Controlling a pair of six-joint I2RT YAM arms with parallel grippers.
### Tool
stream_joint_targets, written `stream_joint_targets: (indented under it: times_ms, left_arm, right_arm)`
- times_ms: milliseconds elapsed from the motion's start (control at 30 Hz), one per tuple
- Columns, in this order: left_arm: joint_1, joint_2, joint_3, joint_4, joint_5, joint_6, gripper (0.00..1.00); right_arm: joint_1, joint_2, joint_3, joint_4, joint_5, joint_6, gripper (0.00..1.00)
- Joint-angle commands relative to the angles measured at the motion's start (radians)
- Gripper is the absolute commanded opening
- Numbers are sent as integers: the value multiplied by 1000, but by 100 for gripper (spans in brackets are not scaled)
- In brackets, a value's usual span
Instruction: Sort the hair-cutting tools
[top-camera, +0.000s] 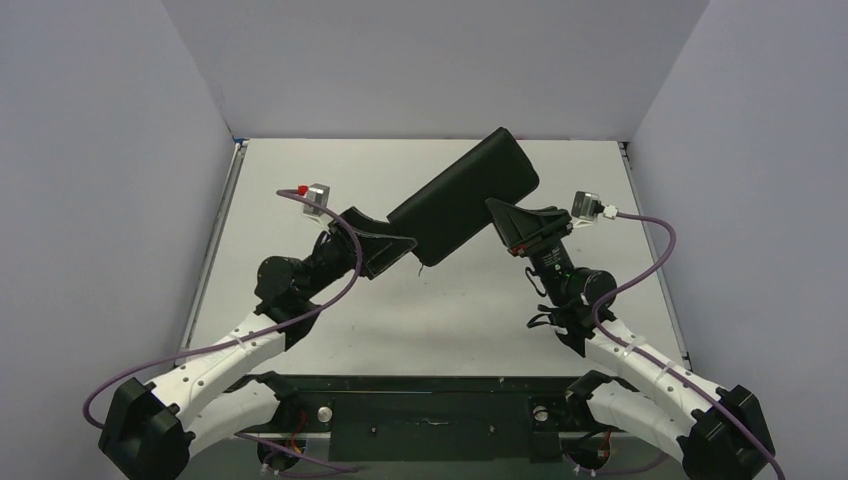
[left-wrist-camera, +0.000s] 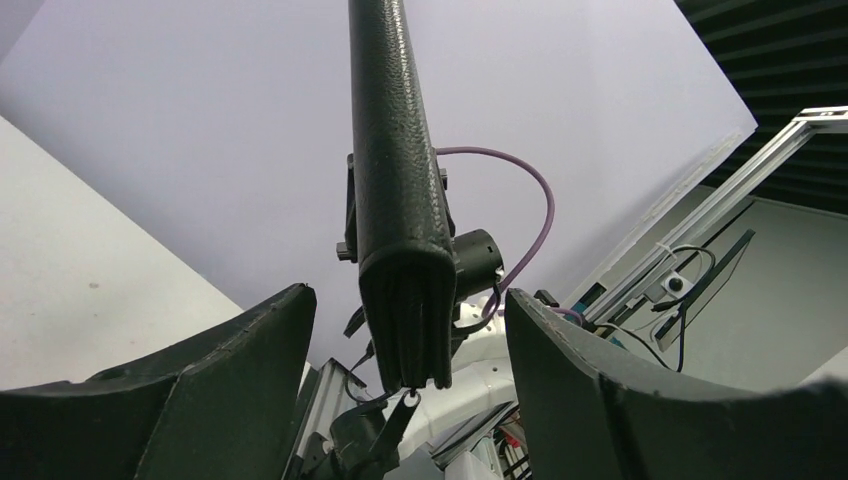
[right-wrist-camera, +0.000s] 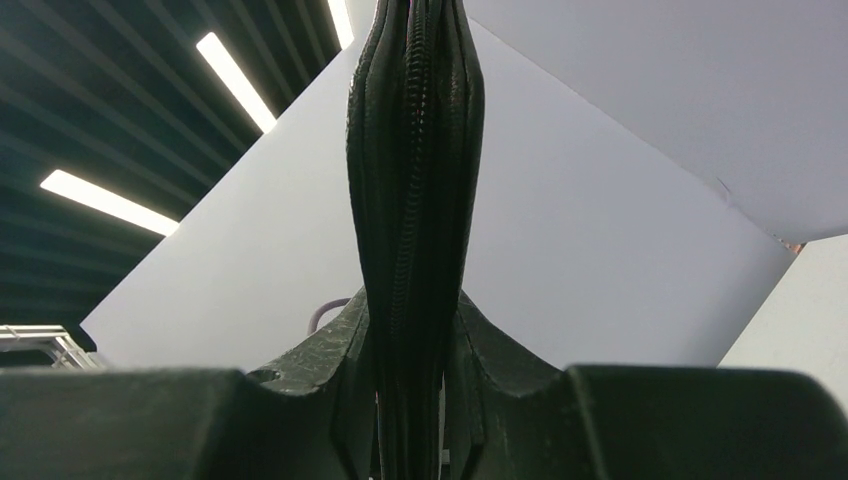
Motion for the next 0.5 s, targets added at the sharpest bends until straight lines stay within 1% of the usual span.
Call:
stream_joint_targets:
  times_ms: [0, 67, 133, 167, 200, 233, 300, 333, 367, 400, 467]
  left_arm:
    - [-14, 28, 55, 99, 27, -4, 66]
    - [-20, 32, 60, 95, 28, 0, 62]
    - [-24, 35, 66, 87, 29, 6, 56]
    - [-25, 35, 68, 82, 30, 11, 49]
    - [-26, 35, 71, 75, 30, 13, 45]
    - [-27, 34, 73, 71, 32, 19, 38]
    - [-27, 30, 76, 56, 33, 23, 33]
    - [-27, 29, 76, 48, 33, 24, 32]
    - [-27, 24, 75, 45, 33, 26, 35]
    - [-27, 23, 76, 37, 32, 26, 41]
    - [-27, 15, 76, 26, 28, 29, 48]
  right_arm:
    - [13, -6, 40, 152, 6, 27, 0]
    - [16, -5, 42, 146, 9, 22, 0]
    - [23, 0, 45, 141, 11, 17, 0]
    - [26, 2, 47, 140, 11, 15, 0]
    - [27, 4, 46, 139, 12, 13, 0]
    - [30, 4, 46, 138, 12, 10, 0]
    - [34, 5, 46, 133, 15, 5, 0]
    - [35, 6, 47, 130, 17, 3, 0]
    - [36, 5, 47, 128, 17, 1, 0]
    - [37, 4, 47, 123, 18, -1, 0]
    - [38, 3, 49, 117, 19, -7, 0]
